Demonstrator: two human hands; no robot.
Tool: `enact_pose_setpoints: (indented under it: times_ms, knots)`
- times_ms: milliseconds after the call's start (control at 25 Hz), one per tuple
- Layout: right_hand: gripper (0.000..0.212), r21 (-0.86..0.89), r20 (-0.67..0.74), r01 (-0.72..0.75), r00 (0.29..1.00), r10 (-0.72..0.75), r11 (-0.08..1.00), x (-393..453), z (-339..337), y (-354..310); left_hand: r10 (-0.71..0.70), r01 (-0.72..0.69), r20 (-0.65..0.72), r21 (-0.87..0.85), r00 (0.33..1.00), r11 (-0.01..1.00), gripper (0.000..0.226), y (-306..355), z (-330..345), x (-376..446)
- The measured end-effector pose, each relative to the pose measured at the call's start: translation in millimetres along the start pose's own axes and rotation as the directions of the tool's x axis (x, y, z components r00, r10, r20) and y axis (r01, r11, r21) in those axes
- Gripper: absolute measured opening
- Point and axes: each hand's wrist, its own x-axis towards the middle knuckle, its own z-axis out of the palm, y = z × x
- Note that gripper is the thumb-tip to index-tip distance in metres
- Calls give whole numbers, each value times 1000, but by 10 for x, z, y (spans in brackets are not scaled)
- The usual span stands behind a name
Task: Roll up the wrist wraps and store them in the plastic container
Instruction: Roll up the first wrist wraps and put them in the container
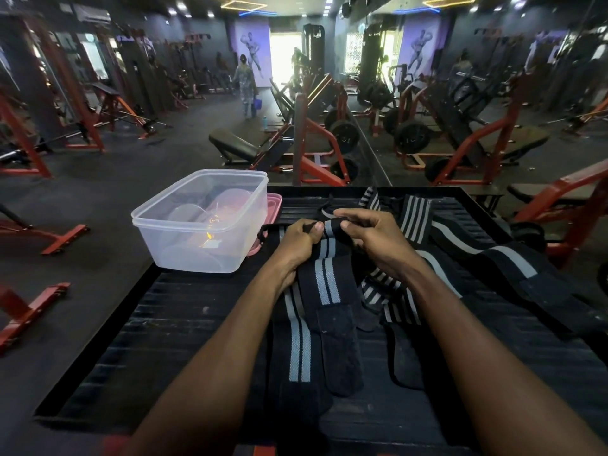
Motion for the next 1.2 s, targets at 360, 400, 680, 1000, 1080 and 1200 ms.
enact_pose_setpoints:
  times_ms: [360, 400, 680, 1000, 1080, 1200]
  knots:
    - [25, 206, -24, -145, 988, 153, 968, 19, 42, 8, 8, -9, 23, 7, 1000, 1000, 9, -12, -37, 41]
    - [26, 184, -31, -140, 988, 148, 973, 27, 44, 29, 10, -9, 32, -3, 999, 1000, 9, -26, -45, 55]
    - [24, 245, 21, -200, 979, 201, 949, 10, 33, -10, 73, -73, -5, -44, 997, 996, 11, 12, -37, 37]
    - [25, -50, -124, 33, 992, -39, 998, 37, 10, 78, 5, 8, 52, -260, 999, 965, 13, 12, 7, -26]
    - [28, -12, -103, 6, 995, -7, 1000, 24, -5, 51, -11, 9, -8, -207, 1000, 978, 11, 1, 2, -1]
    - [20, 111, -15, -160, 987, 163, 981, 26, -16, 57, 69, -79, -64, -158, 996, 984, 14, -20, -26, -1]
